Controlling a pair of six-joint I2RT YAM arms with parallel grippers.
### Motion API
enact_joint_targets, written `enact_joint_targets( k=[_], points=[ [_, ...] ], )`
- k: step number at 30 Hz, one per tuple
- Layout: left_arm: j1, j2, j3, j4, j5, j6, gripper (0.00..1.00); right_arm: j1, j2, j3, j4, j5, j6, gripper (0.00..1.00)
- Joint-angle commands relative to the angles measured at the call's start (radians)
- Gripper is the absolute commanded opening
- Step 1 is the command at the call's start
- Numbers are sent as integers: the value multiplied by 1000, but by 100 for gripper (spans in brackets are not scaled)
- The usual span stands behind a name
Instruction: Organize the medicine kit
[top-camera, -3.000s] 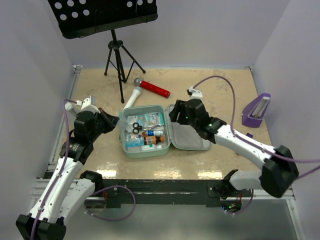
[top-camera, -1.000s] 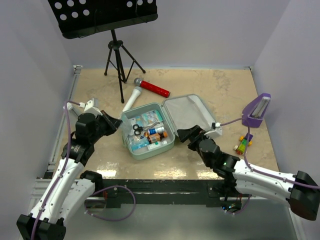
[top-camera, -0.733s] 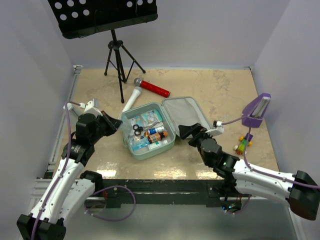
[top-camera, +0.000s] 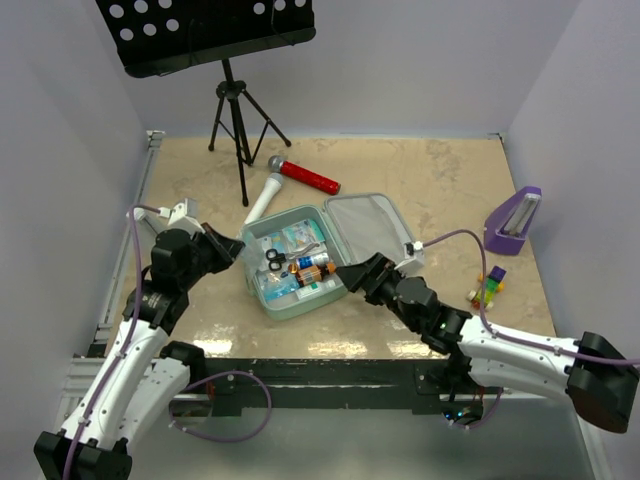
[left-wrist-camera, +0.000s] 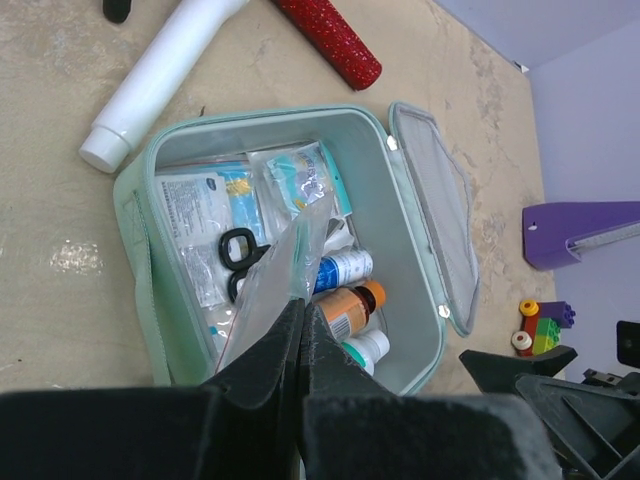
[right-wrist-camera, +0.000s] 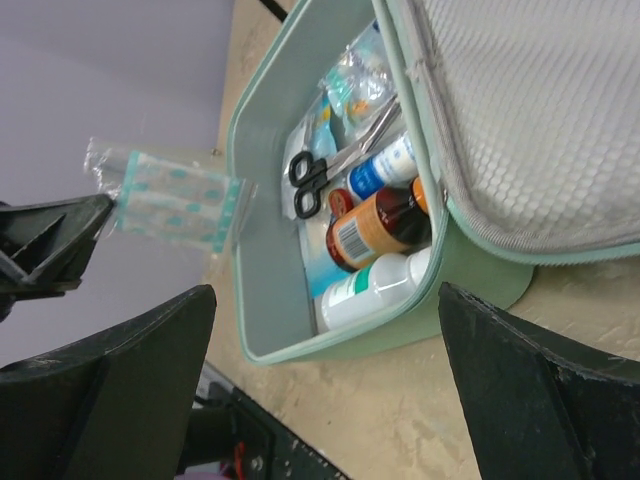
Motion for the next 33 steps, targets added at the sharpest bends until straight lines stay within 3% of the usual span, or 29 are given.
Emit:
enact_joint_targets(
  k=[1,9,16,23,29,33],
  points=[
    [-6,21,-31,55,33,-1,0,6,42,-50,59,-81,142,98],
    [-6,21,-51,49,26,6,0,1,36,-144,154,8,258,99],
    [-6,12,-60,10,25,26,0,-40,67,-224,347,126,331,99],
    [-6,-11,-88,-15,19,34,0,-203,246,-175,488,-13,278,99],
    [-6,-12,-91,-27,19,37,0,-246,490,-87,657,-70,246,99],
    [-6,-17,-80,-46,14,48,0,-275,535,-58,754,-76,210,98]
  ],
)
